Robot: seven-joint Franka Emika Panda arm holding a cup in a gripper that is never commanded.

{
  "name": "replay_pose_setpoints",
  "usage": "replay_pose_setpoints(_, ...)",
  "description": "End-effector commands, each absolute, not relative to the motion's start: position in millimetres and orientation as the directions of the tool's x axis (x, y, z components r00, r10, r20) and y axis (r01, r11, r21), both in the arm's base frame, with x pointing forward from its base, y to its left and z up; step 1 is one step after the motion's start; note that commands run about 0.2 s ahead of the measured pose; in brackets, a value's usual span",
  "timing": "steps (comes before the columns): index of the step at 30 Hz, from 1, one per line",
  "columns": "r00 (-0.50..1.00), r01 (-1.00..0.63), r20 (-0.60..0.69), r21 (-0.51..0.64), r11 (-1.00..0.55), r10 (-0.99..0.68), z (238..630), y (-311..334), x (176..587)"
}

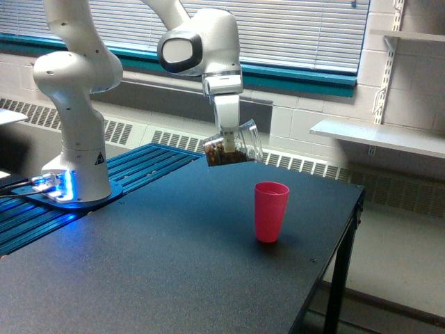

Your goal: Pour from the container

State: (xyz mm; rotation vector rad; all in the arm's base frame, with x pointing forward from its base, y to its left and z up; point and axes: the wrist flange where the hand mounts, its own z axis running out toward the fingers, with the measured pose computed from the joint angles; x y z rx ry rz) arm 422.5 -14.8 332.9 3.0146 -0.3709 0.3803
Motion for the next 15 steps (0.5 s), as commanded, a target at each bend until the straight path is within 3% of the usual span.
replay_pose_setpoints(1,0.944,-0.247,0.240,0.069,-0.967,-0.224,330.8,-10.5,423.3)
replay_pose_setpoints(15,0.953,-0.244,0.211,0.114,-0.963,-0.216,322.1,4.8,433.5)
